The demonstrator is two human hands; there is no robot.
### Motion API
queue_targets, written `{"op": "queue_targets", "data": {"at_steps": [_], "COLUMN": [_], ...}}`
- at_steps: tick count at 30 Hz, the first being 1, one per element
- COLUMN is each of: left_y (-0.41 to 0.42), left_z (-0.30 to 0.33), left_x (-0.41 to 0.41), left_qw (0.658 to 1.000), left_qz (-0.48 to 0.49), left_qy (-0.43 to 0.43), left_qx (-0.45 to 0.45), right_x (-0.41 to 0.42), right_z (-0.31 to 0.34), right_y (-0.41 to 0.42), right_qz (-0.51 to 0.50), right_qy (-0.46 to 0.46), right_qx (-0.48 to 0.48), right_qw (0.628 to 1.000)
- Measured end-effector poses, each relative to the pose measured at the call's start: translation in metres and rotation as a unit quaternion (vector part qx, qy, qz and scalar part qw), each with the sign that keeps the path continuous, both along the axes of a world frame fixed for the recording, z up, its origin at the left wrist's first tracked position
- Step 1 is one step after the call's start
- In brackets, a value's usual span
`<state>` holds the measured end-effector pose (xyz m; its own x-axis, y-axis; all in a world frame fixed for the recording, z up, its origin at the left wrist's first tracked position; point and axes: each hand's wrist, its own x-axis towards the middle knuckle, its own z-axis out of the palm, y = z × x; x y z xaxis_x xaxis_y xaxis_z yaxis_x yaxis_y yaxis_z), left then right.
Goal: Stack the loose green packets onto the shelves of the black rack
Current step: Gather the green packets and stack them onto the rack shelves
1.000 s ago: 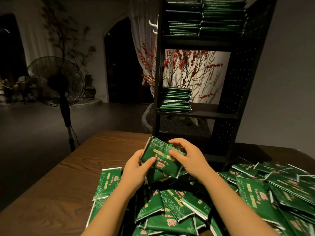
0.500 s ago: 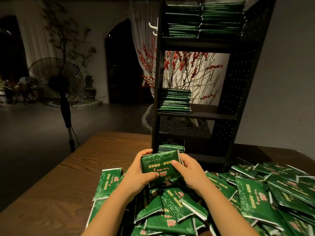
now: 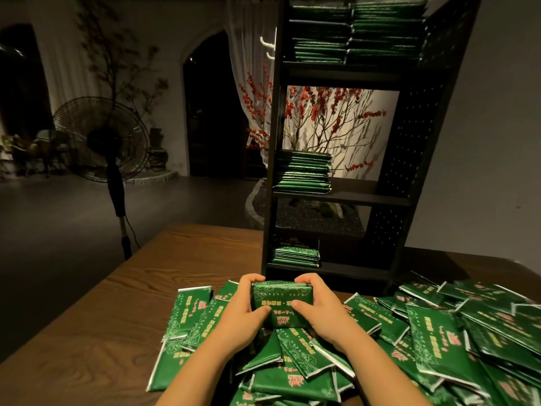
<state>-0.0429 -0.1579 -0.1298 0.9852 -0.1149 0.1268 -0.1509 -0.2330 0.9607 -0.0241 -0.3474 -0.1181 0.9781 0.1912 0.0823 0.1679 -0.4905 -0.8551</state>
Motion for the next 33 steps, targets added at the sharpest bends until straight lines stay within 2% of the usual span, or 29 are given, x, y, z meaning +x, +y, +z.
{"op": "queue_targets", "data": {"at_steps": [3, 6, 10, 14, 17, 21, 27, 33], "left_y": [0.003, 0.007, -0.002, -0.017, -0.03, -0.045, -0.055, -0.052], "left_z": [0.008, 0.022, 0.045, 0.077, 0.108, 0.145, 0.167, 0.167], "left_x": [0.004, 0.013, 0.019, 0.029, 0.037, 0.048, 0.067, 0.079], "left_qw": [0.999, 0.997, 0.997, 0.992, 0.976, 0.973, 0.963, 0.919], "left_qz": [0.01, -0.003, -0.043, -0.03, -0.028, -0.03, -0.006, -0.019], "left_qy": [-0.023, -0.001, 0.029, 0.029, 0.062, 0.084, 0.168, 0.217], "left_qx": [-0.028, -0.08, -0.053, -0.117, -0.206, -0.212, -0.209, -0.328], "right_x": [-0.001, 0.001, 0.003, 0.009, 0.016, 0.023, 0.039, 0.055], "right_z": [0.009, 0.025, 0.052, 0.078, 0.097, 0.122, 0.159, 0.168], "right_y": [-0.002, -0.009, -0.017, -0.022, -0.027, -0.036, -0.04, -0.031], "right_qz": [-0.015, -0.027, -0.033, -0.052, -0.078, -0.093, -0.122, -0.116], "right_qy": [-0.026, -0.052, -0.072, -0.074, -0.039, 0.014, 0.091, 0.16], "right_qx": [0.037, 0.074, 0.097, 0.186, 0.21, 0.227, 0.288, 0.362], "right_qw": [0.999, 0.995, 0.992, 0.978, 0.974, 0.969, 0.946, 0.911]}}
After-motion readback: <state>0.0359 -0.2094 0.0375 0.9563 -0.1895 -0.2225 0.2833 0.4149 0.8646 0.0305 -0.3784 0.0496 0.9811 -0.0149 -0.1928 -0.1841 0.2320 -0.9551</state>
